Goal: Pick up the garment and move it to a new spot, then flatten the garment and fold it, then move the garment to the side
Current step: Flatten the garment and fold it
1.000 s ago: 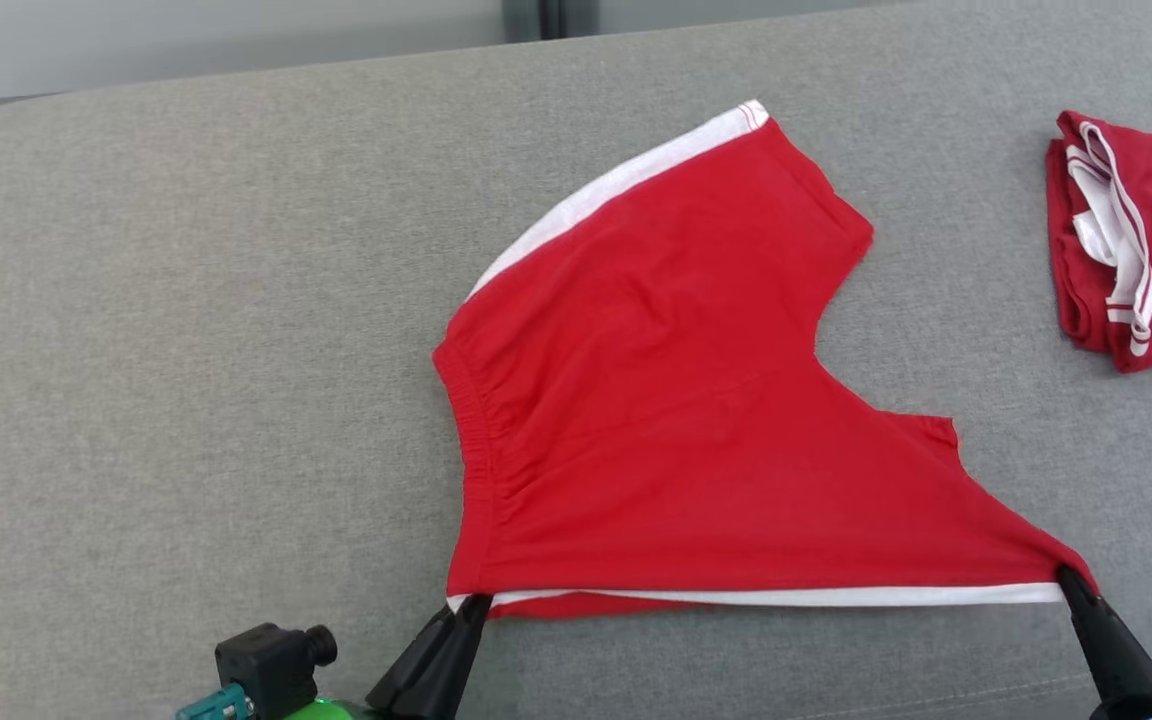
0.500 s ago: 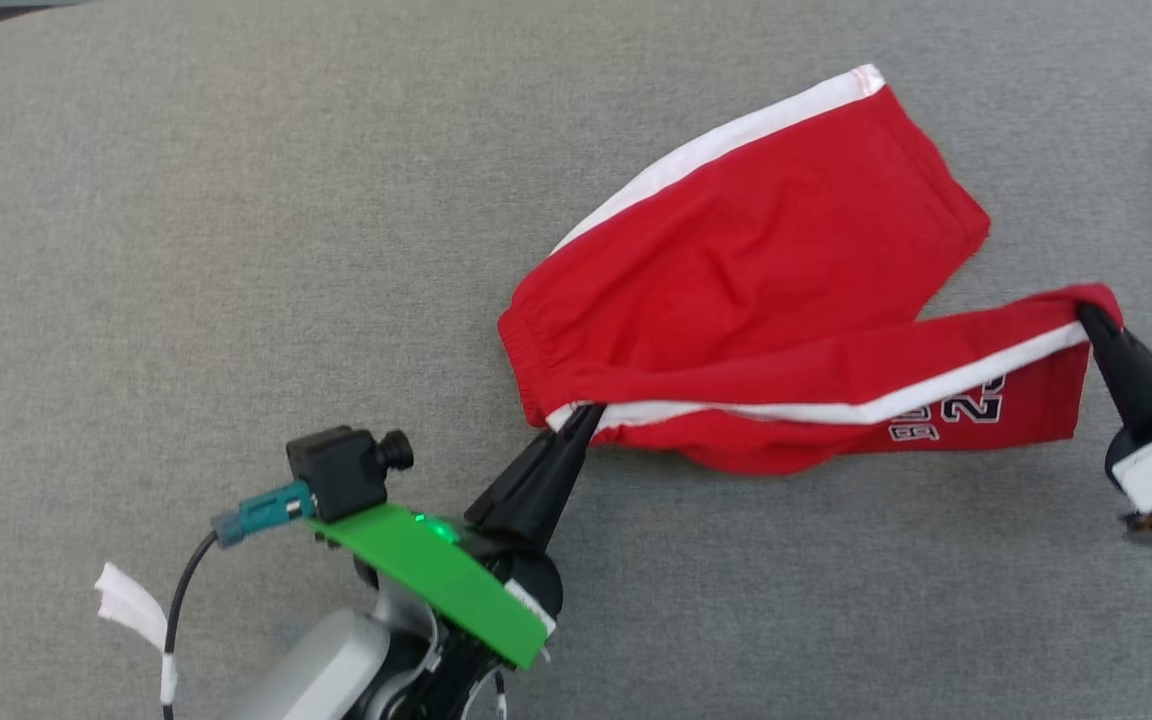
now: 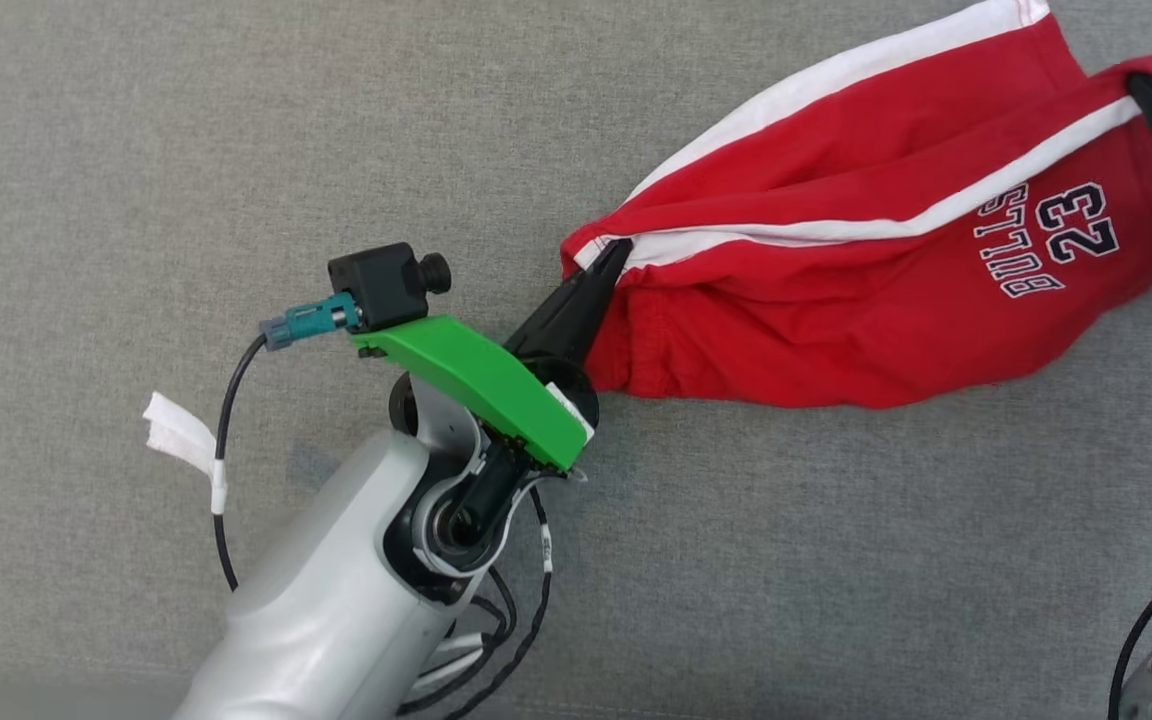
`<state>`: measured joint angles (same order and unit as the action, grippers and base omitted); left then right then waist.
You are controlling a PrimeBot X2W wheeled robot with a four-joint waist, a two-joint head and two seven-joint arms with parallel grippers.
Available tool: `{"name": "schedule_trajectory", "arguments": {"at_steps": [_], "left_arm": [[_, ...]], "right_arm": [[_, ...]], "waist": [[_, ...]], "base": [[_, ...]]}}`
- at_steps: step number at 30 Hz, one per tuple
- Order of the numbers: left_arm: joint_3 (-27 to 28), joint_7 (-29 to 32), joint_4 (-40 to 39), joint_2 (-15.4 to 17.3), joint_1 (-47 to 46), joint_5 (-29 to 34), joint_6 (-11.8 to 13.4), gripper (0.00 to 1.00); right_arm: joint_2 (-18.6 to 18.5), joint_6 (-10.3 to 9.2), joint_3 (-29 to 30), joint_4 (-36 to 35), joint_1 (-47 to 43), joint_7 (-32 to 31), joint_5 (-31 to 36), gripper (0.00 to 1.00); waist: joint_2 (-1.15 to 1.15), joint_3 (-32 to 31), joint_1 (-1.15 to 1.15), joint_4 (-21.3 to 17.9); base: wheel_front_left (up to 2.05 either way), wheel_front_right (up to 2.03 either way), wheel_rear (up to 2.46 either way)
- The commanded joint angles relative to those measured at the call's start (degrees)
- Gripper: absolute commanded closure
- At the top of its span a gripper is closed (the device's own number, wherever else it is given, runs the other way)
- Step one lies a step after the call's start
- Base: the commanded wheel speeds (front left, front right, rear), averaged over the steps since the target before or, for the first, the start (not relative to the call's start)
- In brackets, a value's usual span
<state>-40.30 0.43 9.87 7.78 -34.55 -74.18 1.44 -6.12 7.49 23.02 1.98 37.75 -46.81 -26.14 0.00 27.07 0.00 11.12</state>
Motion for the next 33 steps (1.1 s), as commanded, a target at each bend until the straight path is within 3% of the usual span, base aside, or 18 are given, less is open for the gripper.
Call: {"name": "schedule_trajectory", "arguments": {"at_steps": [1, 14, 16, 17, 18, 26, 29, 33], "left_arm": [[0.43, -0.13, 1.16, -0.5, -1.48, -0.32, -0.47, 1.0], [0.51, -1.9, 7.68, -3.68, -6.71, -1.23, -1.47, 1.0], [0.3, -2.14, 8.49, -3.97, -7.12, -1.22, -0.64, 0.89], [0.19, -2.38, 8.77, -4.11, -7.31, -1.21, -0.48, 0.54], [0.05, -2.72, 9.09, -4.23, -7.22, -1.25, -0.17, 0.0], [1.4, -9.16, 8.97, -3.24, -4.78, 1.68, 2.97, 0.0], [0.54, -11.37, 6.95, -1.91, -2.95, 4.04, 3.9, 0.0], [0.06, -14.68, 2.49, 1.45, -0.02, 11.63, 6.17, 0.0]], "right_arm": [[-0.49, -0.01, 0.14, 1.03, 2.05, -0.35, 1.25, 1.0], [-2.02, -0.01, -0.07, 9.07, 11.97, 0.53, 8.09, 1.0], [-1.96, -0.01, 0.41, 9.78, 12.77, 2.04, 9.37, 1.0], [-1.92, -0.01, 0.51, 10.24, 13.15, 2.99, 9.93, 0.22], [-1.67, -0.01, 0.59, 10.82, 13.24, 3.79, 10.11, 0.0], [-2.01, -0.01, 0.29, 11.33, 11.9, 12.17, 9.34, 0.0], [-3.55, -0.01, -2.34, 9.78, 9.06, 13.6, 8.03, 0.0], [-7.51, -0.01, -7.53, 6.67, 3.75, 12.89, 7.0, 0.0]], "waist": [[0.0, 2.03, 0.0, 1.69], [0.0, 3.95, 0.0, 3.31], [0.0, 3.93, 0.0, 3.39], [0.0, 3.91, 0.0, 3.43], [0.0, 3.83, 0.0, 3.48], [0.0, 2.74, 0.0, 3.28], [0.0, 1.92, 0.0, 2.98], [0.0, 0.88, 0.0, 2.62]], "base": [[0.0, 0.0, 0.0], [0.0, 0.0, 0.0], [0.0, 0.0, 0.0], [0.0, 0.0, 0.0], [0.0, 0.0, 0.0], [0.0, 0.0, 0.0], [0.0, 0.0, 0.0], [0.0, 0.0, 0.0]]}}
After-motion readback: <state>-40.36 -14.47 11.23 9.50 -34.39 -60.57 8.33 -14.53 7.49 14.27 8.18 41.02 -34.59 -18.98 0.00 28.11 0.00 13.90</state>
